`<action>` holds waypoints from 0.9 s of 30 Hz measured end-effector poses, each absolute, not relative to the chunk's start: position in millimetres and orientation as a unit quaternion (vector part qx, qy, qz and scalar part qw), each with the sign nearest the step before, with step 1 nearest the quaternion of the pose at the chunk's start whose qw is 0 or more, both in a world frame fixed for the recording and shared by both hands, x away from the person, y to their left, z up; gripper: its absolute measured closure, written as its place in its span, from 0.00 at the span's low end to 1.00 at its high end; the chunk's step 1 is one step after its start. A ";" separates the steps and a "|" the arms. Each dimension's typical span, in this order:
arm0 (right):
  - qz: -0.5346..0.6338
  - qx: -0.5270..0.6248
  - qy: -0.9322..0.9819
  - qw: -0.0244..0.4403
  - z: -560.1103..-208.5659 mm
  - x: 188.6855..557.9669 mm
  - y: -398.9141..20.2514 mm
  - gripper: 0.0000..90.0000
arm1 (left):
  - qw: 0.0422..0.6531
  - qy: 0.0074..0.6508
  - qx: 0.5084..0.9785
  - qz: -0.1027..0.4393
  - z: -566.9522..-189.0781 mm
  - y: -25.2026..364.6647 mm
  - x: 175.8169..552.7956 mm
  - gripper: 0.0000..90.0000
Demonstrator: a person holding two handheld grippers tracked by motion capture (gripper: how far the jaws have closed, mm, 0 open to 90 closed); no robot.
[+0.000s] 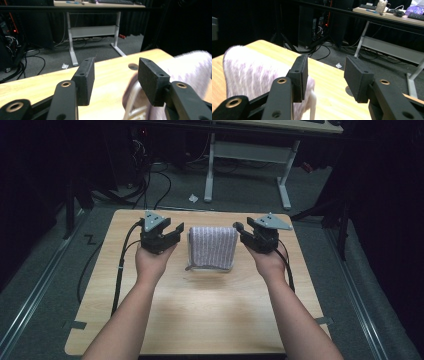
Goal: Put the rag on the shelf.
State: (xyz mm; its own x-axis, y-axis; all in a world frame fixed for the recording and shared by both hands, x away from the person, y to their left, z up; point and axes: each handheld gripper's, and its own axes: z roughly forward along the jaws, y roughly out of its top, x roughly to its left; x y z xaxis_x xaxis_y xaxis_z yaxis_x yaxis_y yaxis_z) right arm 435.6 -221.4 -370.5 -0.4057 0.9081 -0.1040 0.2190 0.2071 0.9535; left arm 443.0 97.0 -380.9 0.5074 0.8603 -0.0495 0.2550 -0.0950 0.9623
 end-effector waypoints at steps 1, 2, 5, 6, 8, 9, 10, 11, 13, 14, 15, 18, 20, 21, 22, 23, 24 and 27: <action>0.478 0.408 0.687 0.364 -372.0 432.1 -222.4 0.63 | 0.535 0.406 0.684 0.286 -382.4 98.6 438.4 0.55; 0.478 0.407 0.687 0.366 -373.7 428.9 -223.8 0.64 | 0.533 0.404 0.686 0.286 -384.1 100.0 434.4 0.55; 0.478 0.407 0.691 0.358 -379.2 420.2 -227.9 0.65 | 0.532 0.403 0.691 0.277 -391.7 103.9 424.1 0.55; 0.477 0.407 0.691 0.358 -380.9 417.6 -228.9 0.66 | 0.530 0.402 0.694 0.275 -395.4 104.9 420.2 0.54; 0.474 0.406 0.698 0.350 -386.8 411.1 -230.7 0.65 | 0.525 0.404 0.701 0.264 -405.4 106.6 411.9 0.54; 0.472 0.405 0.700 0.349 -390.1 408.2 -231.0 0.66 | 0.521 0.404 0.706 0.260 -409.3 106.9 409.5 0.54; 0.470 0.404 0.703 0.349 -392.7 406.2 -231.1 0.66 | 0.516 0.403 0.711 0.255 -414.8 107.2 406.4 0.53; 0.465 0.403 0.708 0.346 -396.2 403.5 -230.8 0.66 | 0.511 0.402 0.717 0.251 -422.4 107.5 402.5 0.53; 0.462 0.399 0.714 0.344 -405.5 396.1 -230.0 0.66 | 0.504 0.403 0.725 0.238 -435.8 108.1 396.7 0.52; 0.461 0.397 0.716 0.343 -410.0 393.0 -229.8 0.66 | 0.501 0.401 0.732 0.231 -442.7 108.4 393.9 0.53; 0.460 0.397 0.718 0.339 -414.8 390.1 -229.4 0.65 | 0.497 0.401 0.736 0.225 -449.8 108.1 391.2 0.54; 0.455 0.397 0.725 0.330 -430.7 381.9 -228.5 0.63 | 0.489 0.401 0.745 0.212 -470.0 108.1 382.3 0.54; 0.452 0.398 0.730 0.323 -442.7 376.2 -228.3 0.62 | 0.488 0.402 0.749 0.200 -481.6 107.8 375.2 0.53; 0.448 0.397 0.733 0.322 -448.9 373.6 -228.4 0.62 | 0.488 0.402 0.749 0.196 -485.5 107.3 372.1 0.52; 0.446 0.398 0.736 0.319 -453.6 371.4 -228.3 0.61 | 0.487 0.398 0.753 0.196 -491.4 106.7 366.5 0.51; 0.443 0.398 0.739 0.315 -461.3 367.6 -228.3 0.60 | 0.481 0.393 0.758 0.199 -495.8 105.9 361.4 0.50; 0.441 0.398 0.741 0.313 -467.4 364.4 -228.1 0.60 | 0.473 0.388 0.765 0.201 -500.0 105.0 356.4 0.50; 0.438 0.403 0.745 0.300 -483.9 353.1 -229.2 0.58 | 0.461 0.385 0.776 0.191 -514.3 104.7 338.3 0.50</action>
State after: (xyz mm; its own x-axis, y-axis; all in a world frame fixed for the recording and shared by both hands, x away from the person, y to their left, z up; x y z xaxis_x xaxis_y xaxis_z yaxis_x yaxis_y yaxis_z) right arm 353.1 -229.2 -483.9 -0.4950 0.8637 -0.0943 0.3377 0.2913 0.8951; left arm 338.3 104.7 -514.3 0.6298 0.7747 -0.0577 0.4219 -0.2788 0.8627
